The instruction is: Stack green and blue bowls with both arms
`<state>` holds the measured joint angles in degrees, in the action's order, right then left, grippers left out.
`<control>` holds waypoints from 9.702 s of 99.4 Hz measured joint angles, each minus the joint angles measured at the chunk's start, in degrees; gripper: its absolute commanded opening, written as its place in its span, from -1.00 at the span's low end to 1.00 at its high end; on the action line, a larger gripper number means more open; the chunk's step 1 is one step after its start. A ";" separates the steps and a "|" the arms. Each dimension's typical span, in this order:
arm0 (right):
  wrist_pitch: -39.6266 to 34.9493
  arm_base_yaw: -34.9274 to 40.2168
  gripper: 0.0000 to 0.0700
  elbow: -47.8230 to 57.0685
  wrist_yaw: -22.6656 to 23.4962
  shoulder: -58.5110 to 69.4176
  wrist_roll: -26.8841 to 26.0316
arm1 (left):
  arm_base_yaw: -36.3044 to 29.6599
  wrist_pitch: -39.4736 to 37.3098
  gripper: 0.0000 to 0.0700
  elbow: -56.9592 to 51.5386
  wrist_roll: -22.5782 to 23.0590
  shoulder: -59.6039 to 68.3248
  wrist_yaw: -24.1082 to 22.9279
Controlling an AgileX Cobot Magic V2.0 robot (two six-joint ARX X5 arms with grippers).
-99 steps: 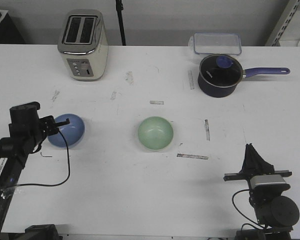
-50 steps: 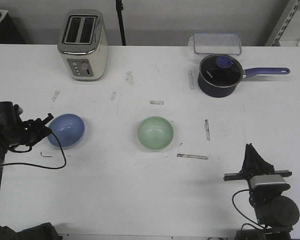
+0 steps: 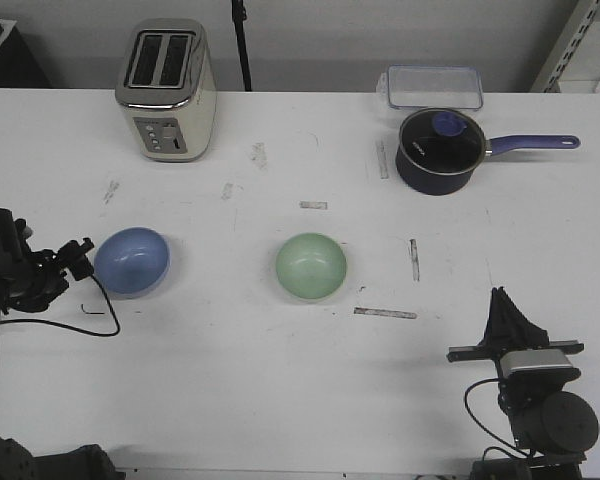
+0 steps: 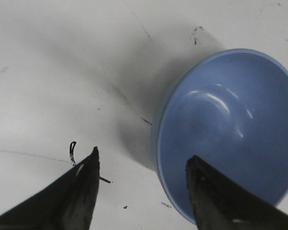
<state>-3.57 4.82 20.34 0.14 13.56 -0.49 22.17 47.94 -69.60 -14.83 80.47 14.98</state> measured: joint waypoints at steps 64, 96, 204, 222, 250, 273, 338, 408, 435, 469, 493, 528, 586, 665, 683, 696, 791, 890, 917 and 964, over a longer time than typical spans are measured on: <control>0.00 0.00 -0.96 0.00 0.00 0.00 0.00 | -4.87 -3.87 0.05 -0.26 0.35 9.29 -0.02; 0.00 0.00 -0.96 0.00 0.00 0.00 0.00 | -5.86 -4.50 -0.24 -0.26 0.33 12.26 -0.04; -0.02 0.00 -0.96 0.00 0.00 0.00 -0.02 | -12.61 -4.17 -1.00 -0.37 -6.49 6.71 -3.28; 0.00 0.00 -0.96 0.00 0.00 0.00 -0.02 | -19.71 -2.38 -1.00 -4.17 -8.85 6.23 -3.23; -0.02 0.00 -0.96 0.00 0.00 0.00 0.00 | -32.68 -0.02 -1.00 -15.74 -13.62 8.28 -3.08; 0.00 0.00 -0.96 0.00 0.00 0.00 -0.02 | -41.86 0.50 -1.00 -25.62 -14.49 17.97 -3.08; 0.00 0.00 -0.96 0.00 0.02 -0.02 0.00 | -54.23 -1.18 -1.00 -29.62 -14.51 28.57 -3.04; 0.00 0.00 -0.96 0.00 0.00 0.00 -0.02 | -54.34 -0.55 -0.61 -29.62 -14.45 30.16 -3.52; 0.00 0.00 -0.96 0.00 0.00 0.00 -0.02 | -55.12 0.04 -0.31 -29.62 -14.47 30.14 -3.50; 0.00 0.00 -0.96 0.00 0.00 0.00 0.00 | -55.41 0.61 0.03 -29.62 -14.47 25.94 -3.58; -0.02 0.00 -0.96 0.00 0.02 0.00 0.00 | -55.34 2.49 0.07 -29.73 -14.47 24.11 -3.56; 0.00 0.00 -0.96 0.00 0.02 0.00 -0.02 | -51.76 -9.73 0.03 -16.85 -14.25 11.63 -7.56; 0.00 0.00 -0.96 0.00 0.00 0.00 -0.02 | -30.71 -36.24 -0.80 24.70 -4.81 -18.53 -7.61; 0.00 0.00 -0.96 0.00 0.00 0.00 -0.02 | -17.86 -53.94 -1.00 50.69 14.58 -53.35 -10.84; -0.02 0.00 -0.96 0.00 0.00 0.00 -0.02 | -17.84 -50.21 -1.00 50.71 14.62 -60.50 -14.25; 0.00 0.00 -0.96 0.00 0.00 0.00 -0.02 | -17.84 -50.34 -1.00 50.71 14.93 -64.57 -14.23; 0.00 0.00 -0.96 0.00 0.00 0.00 -0.02 | -24.55 -52.04 -1.00 59.49 15.37 -74.09 -15.21; 0.00 0.00 -0.96 0.00 0.00 0.00 -0.02 | -23.69 -54.84 -1.00 67.65 15.39 -80.17 -15.28; 0.00 0.00 -0.96 0.00 0.00 -0.02 -0.02 | -23.69 -54.84 -1.00 67.65 15.37 -80.17 -15.28; 0.00 0.00 -0.96 0.00 0.00 0.00 -0.02 | -23.69 -54.84 -1.00 67.65 15.39 -80.17 -15.28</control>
<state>-3.57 4.82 20.34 0.14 13.56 -0.51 -1.52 -6.90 -1.96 0.56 0.30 -0.30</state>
